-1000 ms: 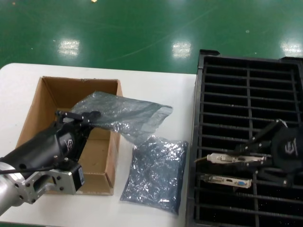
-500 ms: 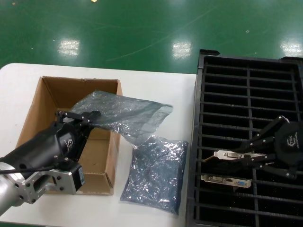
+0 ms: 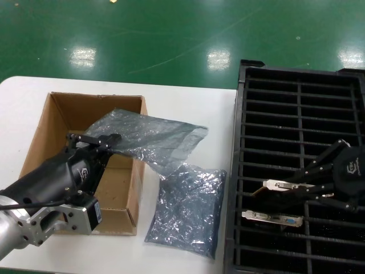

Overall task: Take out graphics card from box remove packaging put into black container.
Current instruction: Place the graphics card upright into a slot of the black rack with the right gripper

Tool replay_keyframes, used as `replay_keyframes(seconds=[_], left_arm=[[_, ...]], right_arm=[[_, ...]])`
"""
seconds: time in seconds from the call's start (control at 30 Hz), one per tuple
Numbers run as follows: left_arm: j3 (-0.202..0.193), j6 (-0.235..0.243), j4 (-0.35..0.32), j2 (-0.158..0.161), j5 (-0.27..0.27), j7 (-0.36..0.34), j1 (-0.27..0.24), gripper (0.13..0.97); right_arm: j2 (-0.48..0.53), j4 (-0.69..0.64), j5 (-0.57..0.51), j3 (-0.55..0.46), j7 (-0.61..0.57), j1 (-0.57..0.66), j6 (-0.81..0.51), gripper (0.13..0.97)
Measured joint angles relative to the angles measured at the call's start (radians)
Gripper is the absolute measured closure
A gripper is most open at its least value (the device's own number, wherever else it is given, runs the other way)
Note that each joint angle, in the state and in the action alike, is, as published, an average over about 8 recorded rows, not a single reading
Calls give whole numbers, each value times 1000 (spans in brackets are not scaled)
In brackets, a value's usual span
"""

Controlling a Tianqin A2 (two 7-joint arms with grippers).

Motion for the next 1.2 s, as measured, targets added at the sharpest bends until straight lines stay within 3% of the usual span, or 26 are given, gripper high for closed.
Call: replay_keyframes(seconds=[0.57, 1.2], left_arm=[[0, 0, 0, 0, 0, 0, 0, 958], [0, 0, 0, 0, 0, 0, 0, 958]], right_arm=[[-31, -68, -44, -16, -6, 27, 9, 907], [25, 44, -12, 13, 25, -33, -12, 907]])
